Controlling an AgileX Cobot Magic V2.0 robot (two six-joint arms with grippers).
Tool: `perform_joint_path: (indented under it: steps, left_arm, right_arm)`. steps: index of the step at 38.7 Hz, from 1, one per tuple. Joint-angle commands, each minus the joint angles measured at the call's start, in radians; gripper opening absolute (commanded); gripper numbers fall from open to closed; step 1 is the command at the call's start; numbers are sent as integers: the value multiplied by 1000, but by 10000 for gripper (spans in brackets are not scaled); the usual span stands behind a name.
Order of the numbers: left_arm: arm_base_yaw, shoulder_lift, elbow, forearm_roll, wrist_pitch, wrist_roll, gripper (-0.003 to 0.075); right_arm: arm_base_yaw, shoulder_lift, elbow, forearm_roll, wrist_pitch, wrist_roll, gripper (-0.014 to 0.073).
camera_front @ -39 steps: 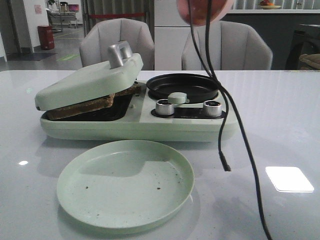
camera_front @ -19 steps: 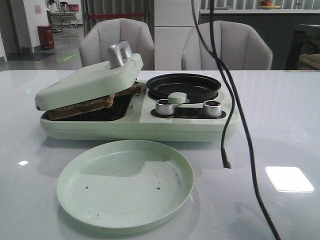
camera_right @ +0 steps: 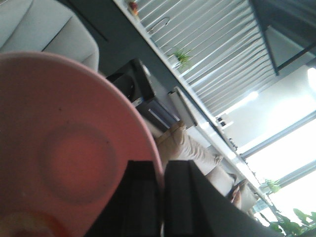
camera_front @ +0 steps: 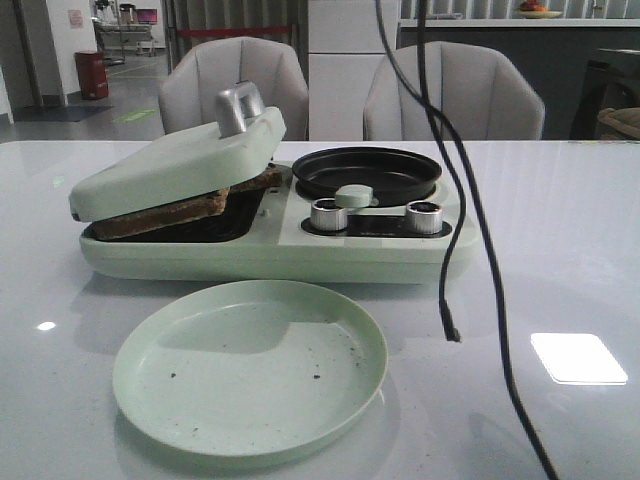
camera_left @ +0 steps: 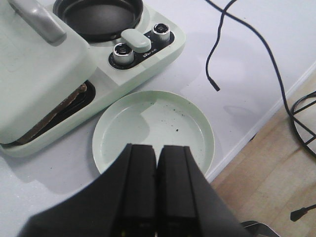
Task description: Make breakfast with bread and shrimp
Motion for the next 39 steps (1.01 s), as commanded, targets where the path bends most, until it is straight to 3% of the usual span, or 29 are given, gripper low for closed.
perform_joint_path:
  steps: [1,14,20,26,31,39]
  left_arm:
    - [-7,-1,-28,-41,-63,-1,99]
    - [-7,-1,-28,-41,-63,-1,99]
    - [-7,-1,-28,-41,-65,-1,99]
    - [-7,-1,-28,-41,-65,-1,99]
    - [-7,-1,-28,-41,-65,-1,99]
    - [-7,-1,-28,-41,-65,-1,99]
  right_arm:
    - [0,-19,-13,-47,5,-15,17]
    - [9,12,-14,-222,65,-29,17]
    - [16,-5,-14,-215,100,-28,17]
    - [25,4,-14,-74,64,-29,17]
    - [26,17,-14,-69,51,-31,17]
    - [57,-3,-15,-231,119,-36,17]
